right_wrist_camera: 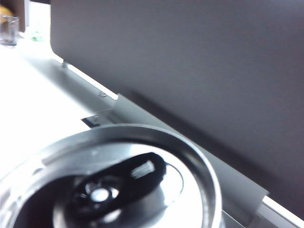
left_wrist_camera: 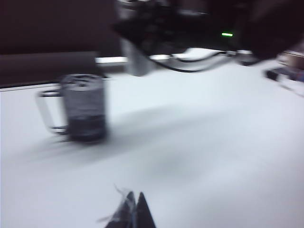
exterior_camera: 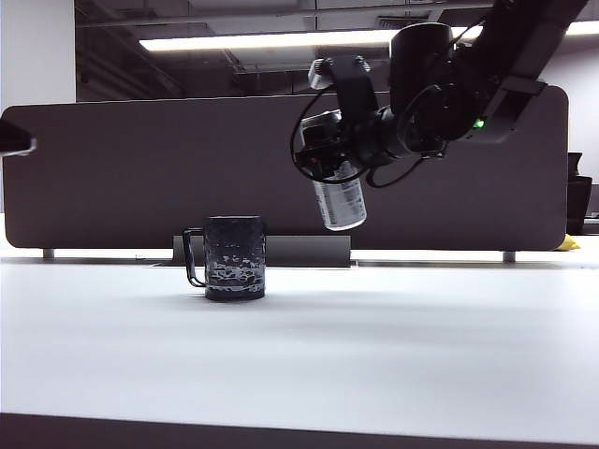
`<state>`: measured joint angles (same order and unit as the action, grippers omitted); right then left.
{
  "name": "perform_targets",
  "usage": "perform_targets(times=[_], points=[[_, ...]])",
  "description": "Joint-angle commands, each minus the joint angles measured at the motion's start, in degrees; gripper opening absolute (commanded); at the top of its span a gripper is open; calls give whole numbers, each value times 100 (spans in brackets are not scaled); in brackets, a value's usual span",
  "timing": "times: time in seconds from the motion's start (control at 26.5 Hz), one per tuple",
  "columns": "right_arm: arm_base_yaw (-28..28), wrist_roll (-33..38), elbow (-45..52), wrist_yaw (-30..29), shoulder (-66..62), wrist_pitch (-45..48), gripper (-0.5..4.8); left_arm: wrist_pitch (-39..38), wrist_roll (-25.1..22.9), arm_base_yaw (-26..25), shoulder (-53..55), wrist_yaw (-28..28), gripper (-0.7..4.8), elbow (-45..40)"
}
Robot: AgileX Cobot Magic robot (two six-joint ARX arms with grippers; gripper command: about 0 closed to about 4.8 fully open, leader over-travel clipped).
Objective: Pick up the metal can, pour some water into the cup, then place the can back on the table.
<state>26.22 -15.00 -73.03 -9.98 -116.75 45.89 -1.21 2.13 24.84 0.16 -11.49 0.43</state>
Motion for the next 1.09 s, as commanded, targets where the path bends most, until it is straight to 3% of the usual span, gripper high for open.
perform_targets(times=[0.04, 0.19, 1.09], points=[[122, -354, -229, -68, 50, -7, 251, 42, -17, -356, 7, -4, -5, 7], [236, -658, -505, -74, -28, -286, 251, 42, -17, -542, 7, 22, -5, 7], [638, -1978, -1270, -11, -595, -780, 251, 39, -17, -542, 7, 9, -5, 7]])
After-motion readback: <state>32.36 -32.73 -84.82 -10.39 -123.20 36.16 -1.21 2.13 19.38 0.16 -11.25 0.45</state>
